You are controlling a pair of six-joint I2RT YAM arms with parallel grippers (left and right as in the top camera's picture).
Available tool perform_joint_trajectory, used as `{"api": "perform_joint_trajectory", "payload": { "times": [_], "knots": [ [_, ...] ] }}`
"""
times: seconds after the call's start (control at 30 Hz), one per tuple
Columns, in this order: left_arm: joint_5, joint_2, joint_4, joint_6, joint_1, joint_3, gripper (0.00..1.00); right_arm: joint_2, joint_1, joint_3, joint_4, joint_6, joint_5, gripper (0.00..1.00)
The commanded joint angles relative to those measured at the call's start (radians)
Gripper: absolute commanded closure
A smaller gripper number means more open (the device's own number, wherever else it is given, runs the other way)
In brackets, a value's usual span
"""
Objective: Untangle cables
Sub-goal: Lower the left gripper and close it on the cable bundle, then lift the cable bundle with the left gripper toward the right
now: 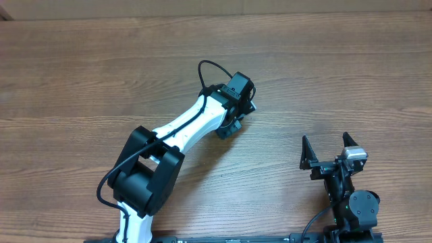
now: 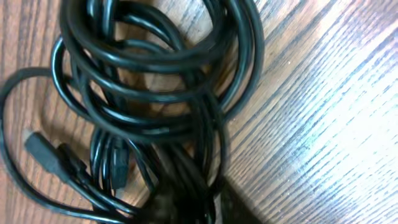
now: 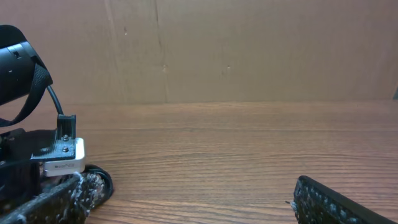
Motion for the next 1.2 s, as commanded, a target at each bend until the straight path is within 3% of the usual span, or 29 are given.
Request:
{"api": "perform_joint_trajectory", "payload": {
  "times": [0.0,0.23,0.4,0.53,0.87,1.17],
  "knots": [
    [0.016,0.014,0.011,0.006,0.006,-0.008,0.96,-0.011,-0.003,-0.01,0.006,-0.005,0.01,0.0],
    [0.035,0.012,0.005,-0.043,0.005,-0.004,0.96,-0.011,-0.003,-0.01,0.006,-0.005,0.01,0.0],
    [0.06,-0.019,-0.166,-0.045,0.006,0.095,0.96,-0.011,-0.003,-0.01,0.006,-0.005,0.01,0.0],
    [0.276,-0.067,-0.303,0.03,0.031,0.225,0.95,-0.011,-0.003,-0.01,0.006,-0.005,0.01,0.0],
    [0.798,-0.123,-0.488,0.222,0.136,0.299,0.96,-0.011,-0.003,-0.01,0.006,-0.005,0.01,0.0],
    [0.959,-0.142,-0.735,0.449,0.208,0.3,0.96,-0.011,-0.003,-0.01,0.006,-0.005,0.01,0.0]
  ]
}}
